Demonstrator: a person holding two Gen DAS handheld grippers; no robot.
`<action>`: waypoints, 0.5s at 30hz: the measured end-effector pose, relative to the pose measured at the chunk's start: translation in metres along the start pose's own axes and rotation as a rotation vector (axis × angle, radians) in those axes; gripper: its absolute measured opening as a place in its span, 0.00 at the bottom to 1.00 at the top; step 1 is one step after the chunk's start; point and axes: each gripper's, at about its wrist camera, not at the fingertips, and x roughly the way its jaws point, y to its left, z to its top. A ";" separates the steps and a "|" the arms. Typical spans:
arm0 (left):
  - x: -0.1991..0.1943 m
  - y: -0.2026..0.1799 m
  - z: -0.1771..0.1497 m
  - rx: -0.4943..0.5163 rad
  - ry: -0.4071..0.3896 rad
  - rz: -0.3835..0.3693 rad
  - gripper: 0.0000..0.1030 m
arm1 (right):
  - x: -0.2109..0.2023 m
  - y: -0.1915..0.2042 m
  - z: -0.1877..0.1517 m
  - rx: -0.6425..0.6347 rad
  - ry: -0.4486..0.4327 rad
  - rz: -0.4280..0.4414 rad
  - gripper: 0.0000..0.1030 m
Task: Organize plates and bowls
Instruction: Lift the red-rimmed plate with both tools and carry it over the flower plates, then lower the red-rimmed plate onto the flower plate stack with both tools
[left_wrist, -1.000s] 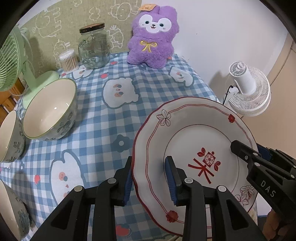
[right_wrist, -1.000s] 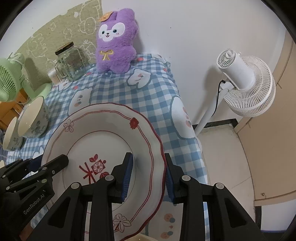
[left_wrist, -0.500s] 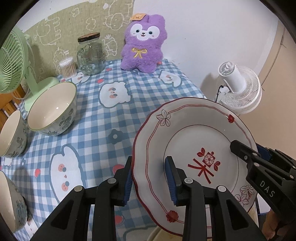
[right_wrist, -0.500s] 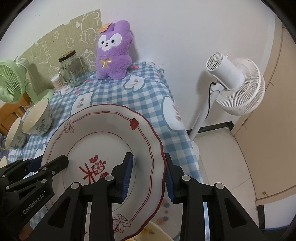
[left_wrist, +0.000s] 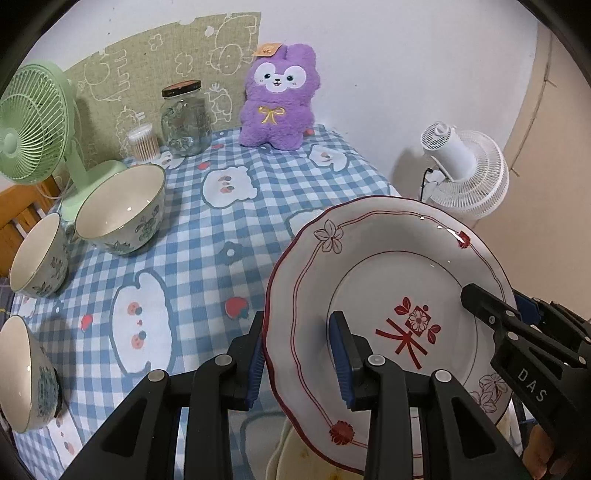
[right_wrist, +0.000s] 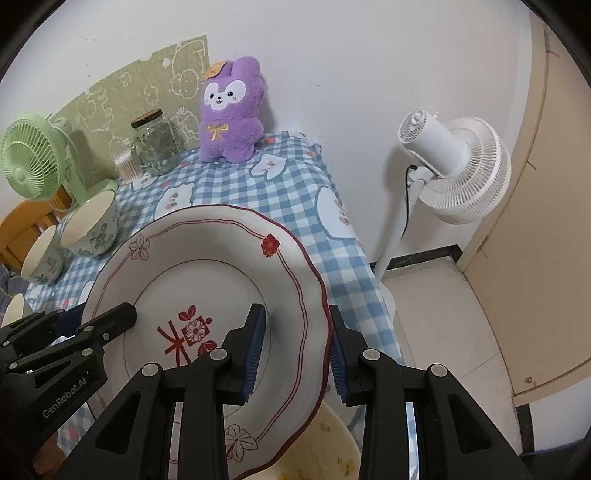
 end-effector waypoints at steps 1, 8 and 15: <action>-0.002 -0.001 -0.003 0.001 -0.005 0.000 0.32 | -0.003 -0.001 -0.003 0.007 -0.006 0.003 0.35; -0.020 -0.008 -0.026 0.009 -0.032 0.024 0.31 | -0.019 -0.003 -0.028 0.024 -0.001 0.014 0.35; -0.032 -0.015 -0.051 0.005 -0.030 0.022 0.32 | -0.034 -0.005 -0.050 0.027 -0.001 0.006 0.35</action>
